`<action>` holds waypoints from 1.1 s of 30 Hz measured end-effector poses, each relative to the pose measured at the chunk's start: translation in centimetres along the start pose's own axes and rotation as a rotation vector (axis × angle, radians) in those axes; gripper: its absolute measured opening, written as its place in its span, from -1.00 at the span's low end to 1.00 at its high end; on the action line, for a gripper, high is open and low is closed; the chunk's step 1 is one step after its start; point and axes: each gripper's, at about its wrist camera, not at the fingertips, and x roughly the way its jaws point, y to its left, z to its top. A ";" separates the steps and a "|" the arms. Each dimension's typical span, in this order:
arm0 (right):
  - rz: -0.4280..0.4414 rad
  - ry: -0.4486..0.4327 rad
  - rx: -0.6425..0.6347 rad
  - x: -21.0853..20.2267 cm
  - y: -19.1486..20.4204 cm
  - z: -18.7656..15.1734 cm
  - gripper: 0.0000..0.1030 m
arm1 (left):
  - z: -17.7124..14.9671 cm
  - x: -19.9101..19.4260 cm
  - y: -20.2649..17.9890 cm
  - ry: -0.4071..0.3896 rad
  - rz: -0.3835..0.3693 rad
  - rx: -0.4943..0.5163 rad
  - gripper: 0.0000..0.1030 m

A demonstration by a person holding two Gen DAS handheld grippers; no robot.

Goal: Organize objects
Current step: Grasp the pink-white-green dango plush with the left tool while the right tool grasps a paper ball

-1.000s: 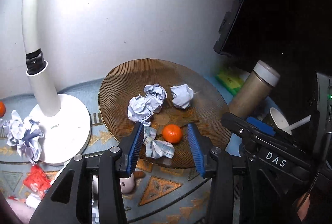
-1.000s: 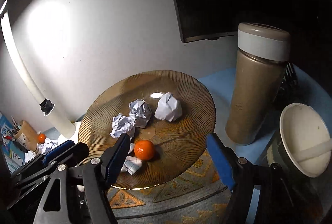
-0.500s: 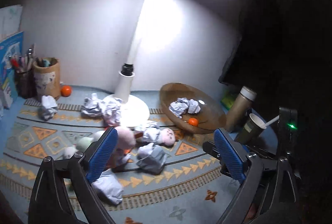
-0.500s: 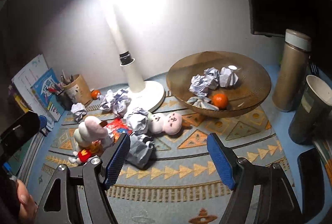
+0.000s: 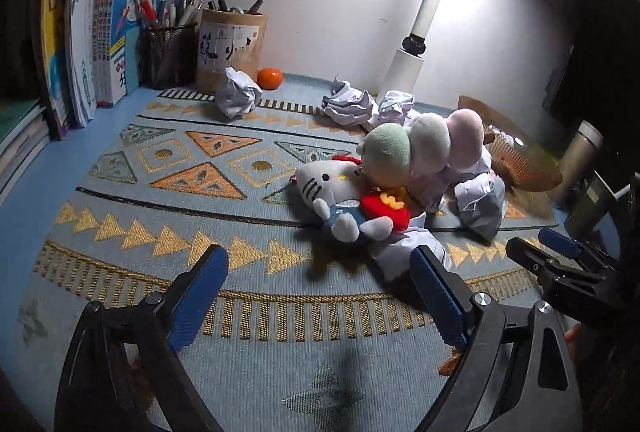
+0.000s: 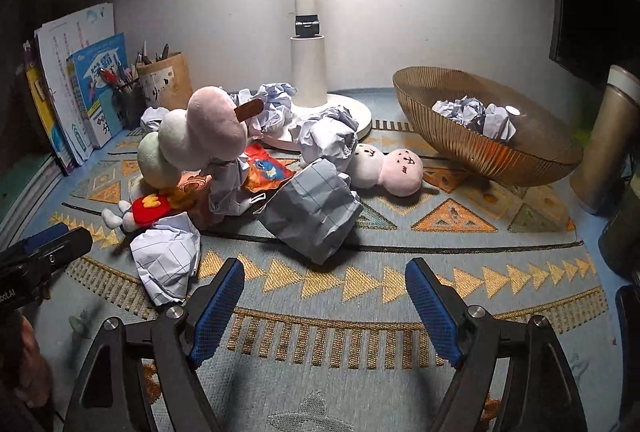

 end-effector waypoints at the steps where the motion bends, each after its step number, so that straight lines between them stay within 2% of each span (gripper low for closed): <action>1: -0.006 -0.003 -0.013 0.0 0.2 0.0 0.58 | -0.1 0.1 -0.2 0.013 -0.001 0.007 0.77; 4: 0.004 -0.014 -0.037 -0.3 0.5 -0.1 0.58 | -0.2 -0.2 -0.6 0.005 -0.011 0.021 0.77; 6: 0.041 -0.004 -0.039 -0.2 0.5 0.0 0.58 | -0.1 0.0 -0.5 0.025 -0.038 0.018 0.77; 8: 0.154 0.030 -0.041 0.0 0.7 0.2 0.58 | 0.9 0.2 -0.3 0.054 -0.095 0.021 0.77; 11: 0.356 0.109 -0.044 0.9 1.8 0.9 0.58 | 4.0 0.6 -0.8 0.083 -0.193 0.090 0.77; 13: 0.430 0.134 -0.077 1.5 3.3 1.5 0.58 | 6.3 1.6 -1.5 0.109 -0.293 0.153 0.77; 14: 0.450 0.144 -0.095 1.9 4.0 1.6 0.58 | 7.1 2.4 -2.0 0.121 -0.318 0.194 0.77; 17: 0.449 0.185 -0.150 3.4 5.9 1.8 0.58 | 8.8 5.9 -3.2 0.196 -0.329 0.293 0.77; 19: 0.443 0.202 -0.174 4.2 6.7 1.9 0.58 | 9.3 7.7 -3.7 0.235 -0.375 0.314 0.75; 21: 0.445 0.214 -0.185 4.8 7.2 2.1 0.58 | 9.5 8.9 -4.1 0.264 -0.422 0.325 0.59; 22: 0.449 0.219 -0.191 5.1 7.5 2.2 0.58 | 9.4 9.3 -4.4 0.273 -0.433 0.339 0.40; 23: 0.456 0.217 -0.197 5.2 7.7 2.3 0.51 | 9.2 9.6 -4.7 0.283 -0.441 0.351 0.19; 24: 0.465 0.216 -0.203 5.3 8.0 2.3 0.39 | 9.0 9.7 -5.0 0.286 -0.447 0.358 0.15; 25: 0.468 0.228 -0.208 5.5 8.1 2.2 0.09 | 8.9 9.7 -5.2 0.283 -0.458 0.357 0.15; 26: 0.467 0.225 -0.208 5.6 8.2 2.1 0.01 | 8.9 9.6 -5.2 0.279 -0.463 0.354 0.10; 29: 0.450 0.197 -0.198 4.9 8.0 1.9 -0.03 | 9.0 9.1 -4.9 0.267 -0.451 0.324 0.02; 33: 0.458 0.158 -0.112 2.6 6.3 1.8 -0.03 | 9.8 7.1 -2.5 0.263 -0.444 0.168 0.02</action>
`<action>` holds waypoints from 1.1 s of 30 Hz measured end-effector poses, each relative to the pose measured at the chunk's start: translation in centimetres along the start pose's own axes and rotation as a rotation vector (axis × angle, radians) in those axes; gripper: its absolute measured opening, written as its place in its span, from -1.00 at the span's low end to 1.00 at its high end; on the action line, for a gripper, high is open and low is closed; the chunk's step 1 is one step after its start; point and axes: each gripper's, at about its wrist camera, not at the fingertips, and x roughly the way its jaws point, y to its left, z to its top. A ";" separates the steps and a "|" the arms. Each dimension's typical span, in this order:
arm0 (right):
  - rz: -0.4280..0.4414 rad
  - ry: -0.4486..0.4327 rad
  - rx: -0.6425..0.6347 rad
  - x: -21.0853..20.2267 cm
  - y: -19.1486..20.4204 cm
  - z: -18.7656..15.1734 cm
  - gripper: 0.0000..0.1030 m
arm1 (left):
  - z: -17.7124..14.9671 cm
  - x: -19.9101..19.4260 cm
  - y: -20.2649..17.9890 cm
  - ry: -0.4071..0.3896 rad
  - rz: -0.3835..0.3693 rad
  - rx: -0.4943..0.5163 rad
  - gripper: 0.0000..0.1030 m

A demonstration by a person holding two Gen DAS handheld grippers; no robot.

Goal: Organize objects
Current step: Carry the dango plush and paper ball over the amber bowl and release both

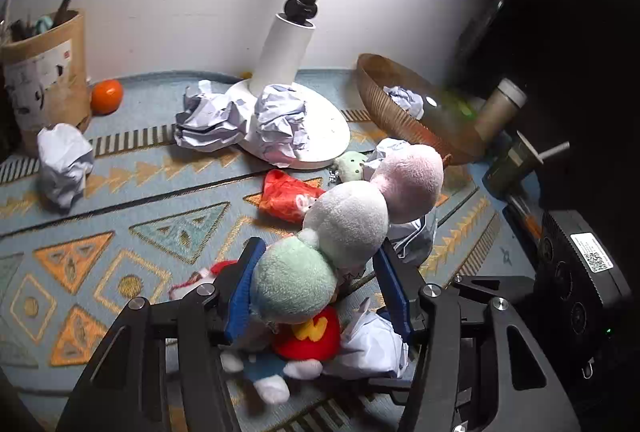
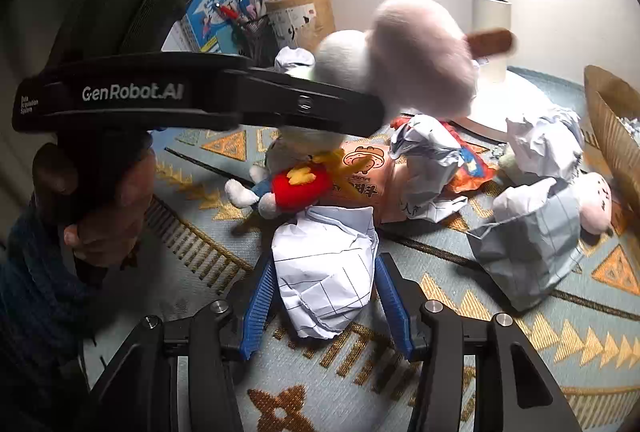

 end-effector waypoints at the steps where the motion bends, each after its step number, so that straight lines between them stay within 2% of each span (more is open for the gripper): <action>1: -0.012 -0.020 0.015 -1.0 -0.1 -0.3 -0.03 | -0.4 -1.1 0.5 -0.009 -0.010 -0.054 0.02; 5: -0.065 -0.067 0.066 -4.5 -1.1 -1.6 -0.03 | -3.9 -5.4 2.3 -0.038 -0.008 -0.278 0.02; 7: -0.116 -0.062 0.088 -5.2 -1.8 -2.2 -0.03 | -6.6 -7.0 3.6 -0.038 0.034 -0.381 0.02; 9: -0.149 -0.043 0.110 -5.2 -2.7 -2.6 -0.02 | -9.3 -7.5 4.8 -0.029 0.071 -0.473 0.02; 12: -0.142 -0.016 0.162 -5.2 -4.1 -2.8 -0.02 | -12.1 -6.9 6.2 0.020 0.119 -0.563 0.03; 14: -0.143 -0.012 0.182 -5.2 -4.3 -2.8 -0.02 | -12.5 -7.5 5.9 -0.026 0.127 -0.542 0.18; 15: -0.150 -0.012 0.183 -5.2 -4.3 -3.0 -0.02 | -12.4 -7.7 5.5 -0.034 0.197 -0.514 0.21; 16: -0.155 -0.012 0.185 -5.3 -4.4 -3.0 -0.02 | -12.0 -7.9 5.0 -0.041 0.281 -0.466 0.40; 17: -0.156 -0.011 0.188 -5.3 -4.3 -3.1 -0.01 | -11.7 -8.1 4.7 -0.044 0.354 -0.416 0.69; 19: -0.160 -0.010 0.193 -5.4 -4.5 -3.3 -0.01 | -11.5 -8.5 4.6 -0.054 0.435 -0.345 0.87; 23: -0.170 -0.004 0.210 -5.5 -5.2 -3.7 -0.01 | -11.5 -9.0 4.6 -0.040 0.392 -0.259 0.86; 27: -0.167 0.001 0.192 -5.5 -5.4 -3.7 -0.01 | -10.7 -8.4 3.3 -0.036 0.466 -0.129 0.86; 30: -0.169 0.005 0.171 -5.6 -5.2 -3.7 -0.01 | -10.0 -6.7 2.6 0.014 0.459 -0.022 0.84; 31: -0.172 0.009 0.167 -5.5 -5.2 -3.8 -0.01 | -9.9 -6.2 2.4 0.027 0.460 0.005 0.76; 33: -0.190 0.018 0.158 -5.4 -5.2 -3.9 -0.01 | -9.9 -5.3 2.0 0.053 0.448 0.029 0.36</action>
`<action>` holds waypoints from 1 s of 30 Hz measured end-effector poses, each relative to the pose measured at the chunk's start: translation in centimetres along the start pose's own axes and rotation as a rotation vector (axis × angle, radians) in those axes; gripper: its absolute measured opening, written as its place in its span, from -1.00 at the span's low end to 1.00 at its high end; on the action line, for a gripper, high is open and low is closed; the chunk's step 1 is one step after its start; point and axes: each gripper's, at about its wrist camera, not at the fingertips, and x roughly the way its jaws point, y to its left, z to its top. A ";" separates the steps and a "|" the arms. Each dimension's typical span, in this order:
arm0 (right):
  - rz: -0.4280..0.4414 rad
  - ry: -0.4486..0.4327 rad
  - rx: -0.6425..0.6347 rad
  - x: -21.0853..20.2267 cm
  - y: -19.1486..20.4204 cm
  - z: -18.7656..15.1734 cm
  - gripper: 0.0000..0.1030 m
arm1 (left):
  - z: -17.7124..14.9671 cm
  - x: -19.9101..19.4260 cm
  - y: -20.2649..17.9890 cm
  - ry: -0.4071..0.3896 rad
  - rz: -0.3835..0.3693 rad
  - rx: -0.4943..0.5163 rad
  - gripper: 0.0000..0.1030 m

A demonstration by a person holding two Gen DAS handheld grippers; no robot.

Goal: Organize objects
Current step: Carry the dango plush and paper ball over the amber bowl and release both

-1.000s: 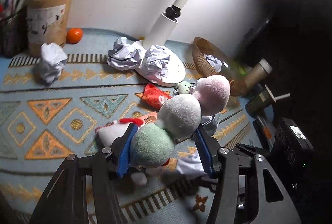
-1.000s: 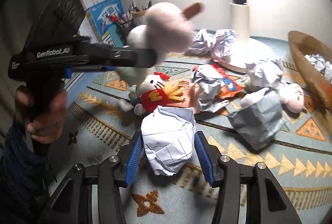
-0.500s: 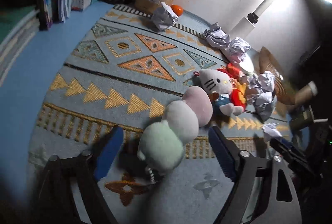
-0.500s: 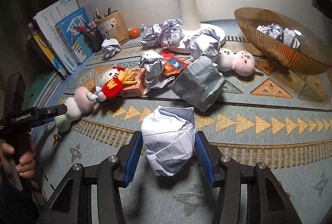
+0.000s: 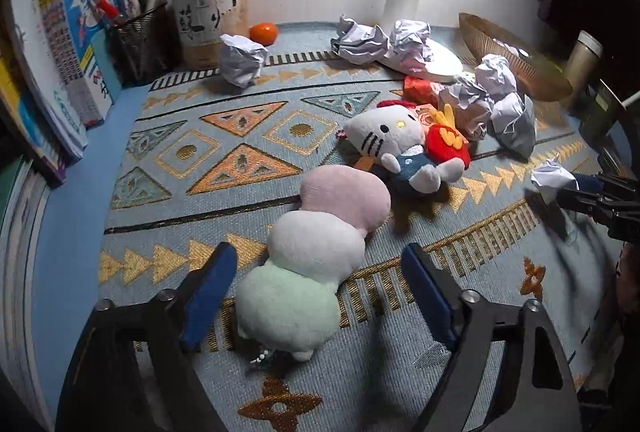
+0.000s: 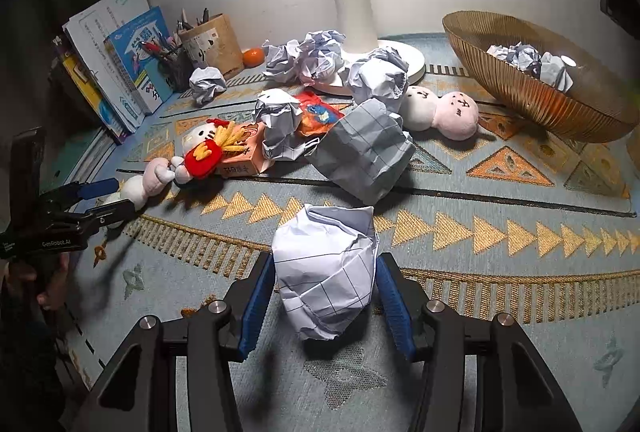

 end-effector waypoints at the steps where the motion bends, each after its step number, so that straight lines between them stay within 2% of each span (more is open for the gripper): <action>1: -0.009 0.002 -0.005 0.0 0.0 -0.1 -0.01 | 0.0 0.2 -0.3 0.010 0.012 0.007 0.16; 3: -0.016 -0.006 -0.005 -0.1 -0.1 -0.3 -0.01 | -0.3 0.2 -0.8 0.004 0.057 0.016 -0.01; 7: -0.011 -0.038 0.004 -0.6 -0.3 -0.4 -0.01 | -0.8 -0.4 -0.6 -0.007 0.059 -0.083 -0.07; 10: -0.029 -0.060 0.010 -1.2 -0.5 -0.4 -0.01 | -1.3 -1.4 -1.1 -0.035 0.025 -0.147 -0.08; 13: -0.048 -0.072 0.014 -1.9 -1.0 -0.5 -0.01 | -1.2 -2.7 -2.8 -0.067 0.007 -0.152 -0.08; 16: -0.045 -0.105 0.039 -3.8 -1.7 -0.4 -0.01 | -0.1 -4.4 -5.3 -0.113 -0.044 -0.138 -0.08; 18: -0.047 -0.154 0.059 -5.8 -2.6 0.1 -0.01 | 1.5 -5.4 -7.2 -0.152 -0.089 -0.109 -0.08; 23: -0.161 -0.267 0.179 -10.2 -7.1 3.5 -0.01 | 8.3 -5.6 -13.0 -0.202 -0.186 -0.004 -0.08; 28: -0.273 -0.347 0.362 -11.0 -14.0 8.1 -0.01 | 16.2 -2.3 -18.9 -0.200 -0.321 -0.004 -0.08; 30: -0.290 -0.346 0.412 -10.3 -16.3 9.7 -0.01 | 18.7 -0.3 -21.5 -0.195 -0.333 -0.006 -0.08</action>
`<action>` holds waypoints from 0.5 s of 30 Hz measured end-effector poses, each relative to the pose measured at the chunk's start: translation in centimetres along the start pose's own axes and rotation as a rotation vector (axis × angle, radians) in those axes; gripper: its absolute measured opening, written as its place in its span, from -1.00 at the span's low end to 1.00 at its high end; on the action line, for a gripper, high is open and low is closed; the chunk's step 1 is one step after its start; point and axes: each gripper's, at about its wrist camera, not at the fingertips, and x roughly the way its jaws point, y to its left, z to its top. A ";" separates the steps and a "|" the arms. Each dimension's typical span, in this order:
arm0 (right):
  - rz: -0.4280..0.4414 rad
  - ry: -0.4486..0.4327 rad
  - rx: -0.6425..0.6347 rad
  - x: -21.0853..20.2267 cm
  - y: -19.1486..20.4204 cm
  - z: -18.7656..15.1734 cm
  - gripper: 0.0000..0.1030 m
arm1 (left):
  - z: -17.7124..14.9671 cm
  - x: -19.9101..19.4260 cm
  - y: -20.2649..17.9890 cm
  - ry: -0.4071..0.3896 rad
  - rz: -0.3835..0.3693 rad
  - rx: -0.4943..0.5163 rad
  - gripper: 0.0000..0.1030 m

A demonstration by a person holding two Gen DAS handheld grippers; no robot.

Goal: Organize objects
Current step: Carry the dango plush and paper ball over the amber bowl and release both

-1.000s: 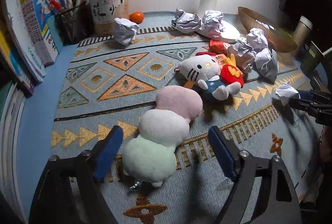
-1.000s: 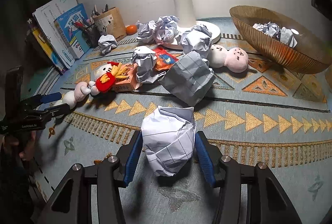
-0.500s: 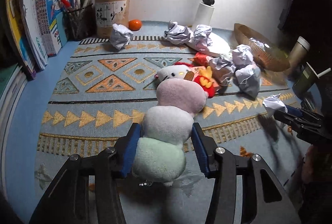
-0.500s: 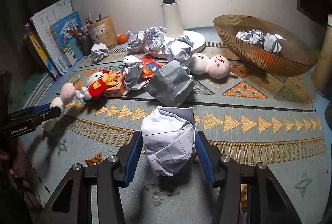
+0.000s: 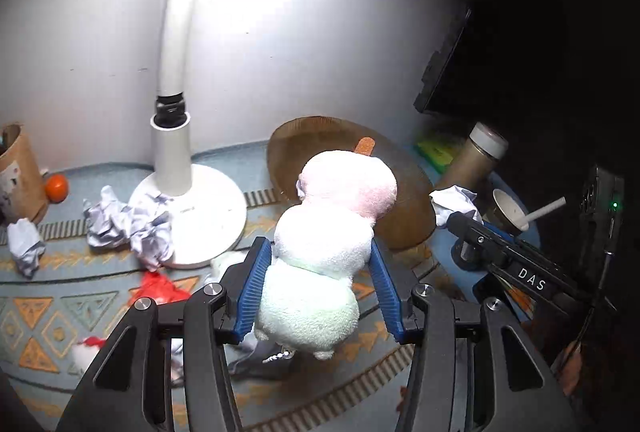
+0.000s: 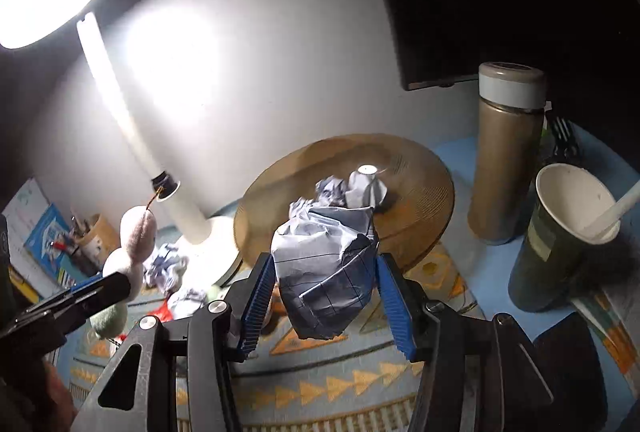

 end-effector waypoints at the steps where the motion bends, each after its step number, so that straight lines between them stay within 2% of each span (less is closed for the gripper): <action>1: -0.012 0.007 0.016 1.0 -0.5 0.7 -0.01 | 0.8 1.6 -0.8 0.002 0.001 0.004 -0.08; 6: -0.061 0.042 0.042 4.8 -1.7 2.7 0.00 | 2.5 8.5 -2.2 0.052 -0.016 -0.019 -0.08; 7: -0.074 0.042 0.038 5.3 -1.7 2.9 0.09 | 2.6 9.4 -2.4 0.057 -0.024 -0.020 -0.08; 8: -0.079 0.039 0.037 5.5 -2.0 2.8 0.27 | 2.8 10.2 -2.5 0.060 -0.034 -0.019 -0.06; 9: -0.083 0.029 0.038 5.7 -2.1 2.9 0.37 | 2.9 10.7 -2.7 0.060 -0.051 -0.018 -0.01; 11: -0.097 0.024 0.040 6.0 -2.5 3.0 0.43 | 3.1 11.6 -2.9 0.066 -0.026 -0.017 0.28; 15: -0.062 0.027 0.037 5.0 -2.6 2.4 0.43 | 2.8 10.9 -2.8 0.059 -0.030 -0.019 0.33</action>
